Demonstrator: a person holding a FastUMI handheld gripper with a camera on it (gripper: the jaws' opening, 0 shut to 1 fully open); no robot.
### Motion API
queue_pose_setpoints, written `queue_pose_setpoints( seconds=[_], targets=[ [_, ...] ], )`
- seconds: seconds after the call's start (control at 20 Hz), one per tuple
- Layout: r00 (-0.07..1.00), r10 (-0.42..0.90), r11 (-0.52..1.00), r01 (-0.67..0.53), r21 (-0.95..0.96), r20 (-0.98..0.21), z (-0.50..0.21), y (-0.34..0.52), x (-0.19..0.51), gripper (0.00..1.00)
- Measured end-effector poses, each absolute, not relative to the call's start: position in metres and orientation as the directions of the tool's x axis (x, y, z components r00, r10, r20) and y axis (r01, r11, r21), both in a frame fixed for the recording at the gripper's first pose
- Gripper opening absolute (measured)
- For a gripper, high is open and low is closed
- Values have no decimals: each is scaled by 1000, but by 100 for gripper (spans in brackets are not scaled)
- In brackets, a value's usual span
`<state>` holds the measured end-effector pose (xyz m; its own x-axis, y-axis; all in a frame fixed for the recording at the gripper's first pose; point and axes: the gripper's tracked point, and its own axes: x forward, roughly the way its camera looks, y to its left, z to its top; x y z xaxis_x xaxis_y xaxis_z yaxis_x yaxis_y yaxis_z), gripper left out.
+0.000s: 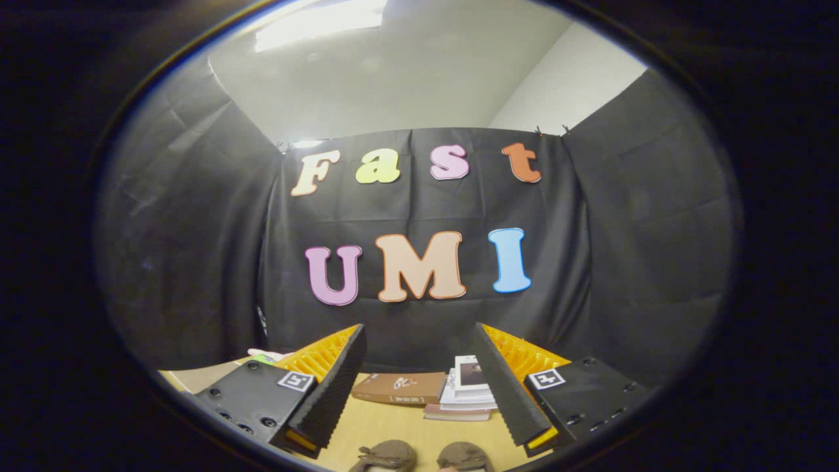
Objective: Open the storage box then place both shoes into the box .Put the left shoe in first, then the right shoe, with the right side of both shoes facing outward in a uniform manner.
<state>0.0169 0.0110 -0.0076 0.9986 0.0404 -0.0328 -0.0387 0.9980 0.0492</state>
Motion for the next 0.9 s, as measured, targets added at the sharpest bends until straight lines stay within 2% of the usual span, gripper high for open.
queue_pose_setpoints(
  seconds=[0.35, 0.6, 0.9],
  targets=[
    [993, 95, 988, -84, 131, -74, -31, 45, 13, 100],
    [973, 190, 973, -168, 156, -131, -58, 97, 2, 99],
    [935, 293, 932, -233, 277, -200, -102, 161, -18, 100]
  ],
)
